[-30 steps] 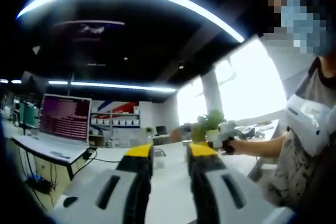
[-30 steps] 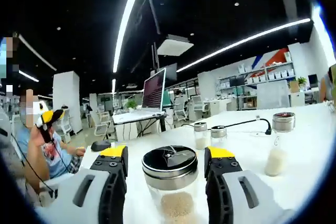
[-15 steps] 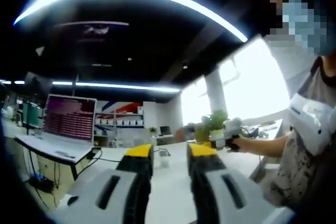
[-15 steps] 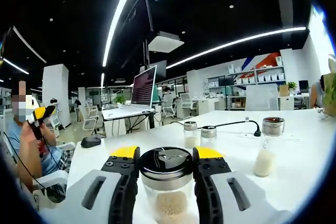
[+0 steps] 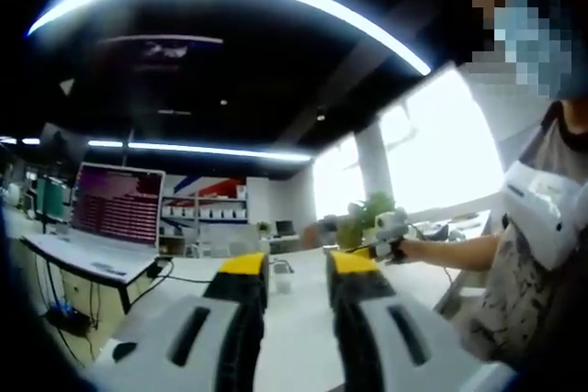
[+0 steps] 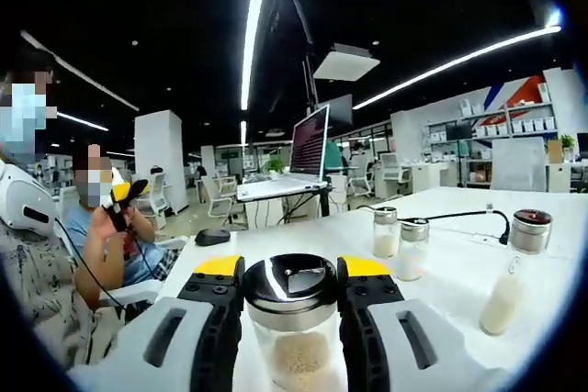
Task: Rotate the seasoning bottle until the label or dispensing opening points toward the visible target arrow and the bottle remains upright within the marked orientation range
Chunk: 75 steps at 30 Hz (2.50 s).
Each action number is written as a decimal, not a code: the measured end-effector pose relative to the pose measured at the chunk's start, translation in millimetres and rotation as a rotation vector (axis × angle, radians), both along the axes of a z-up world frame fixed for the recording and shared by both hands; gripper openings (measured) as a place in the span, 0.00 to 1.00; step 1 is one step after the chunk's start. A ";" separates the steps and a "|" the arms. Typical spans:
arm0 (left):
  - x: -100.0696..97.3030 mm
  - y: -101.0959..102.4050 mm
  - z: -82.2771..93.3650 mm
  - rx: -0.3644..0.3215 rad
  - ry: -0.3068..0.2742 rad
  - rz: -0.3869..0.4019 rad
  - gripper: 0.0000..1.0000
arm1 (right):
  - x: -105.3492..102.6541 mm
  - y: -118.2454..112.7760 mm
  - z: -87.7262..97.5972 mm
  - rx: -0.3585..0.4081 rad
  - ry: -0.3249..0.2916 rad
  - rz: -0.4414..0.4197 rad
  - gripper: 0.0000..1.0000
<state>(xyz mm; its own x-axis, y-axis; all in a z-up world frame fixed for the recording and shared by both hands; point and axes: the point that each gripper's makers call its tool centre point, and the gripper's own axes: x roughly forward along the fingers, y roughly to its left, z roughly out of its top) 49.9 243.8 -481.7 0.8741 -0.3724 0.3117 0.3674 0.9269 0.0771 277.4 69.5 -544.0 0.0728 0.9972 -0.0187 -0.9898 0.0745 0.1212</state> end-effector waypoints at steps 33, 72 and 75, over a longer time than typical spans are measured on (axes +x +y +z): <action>6.0 -6.1 -5.0 0.001 0.018 -0.019 0.27 | 91.0 -82.0 67.3 0.237 -0.027 -0.400 0.44; 9.4 16.5 -4.1 -0.021 0.027 0.047 0.27 | 253.1 -97.6 -1.7 -0.073 -0.030 -0.878 0.40; 10.6 14.6 -4.0 -0.017 0.029 0.041 0.27 | 228.5 -94.9 -2.0 -0.090 -0.058 -0.890 0.39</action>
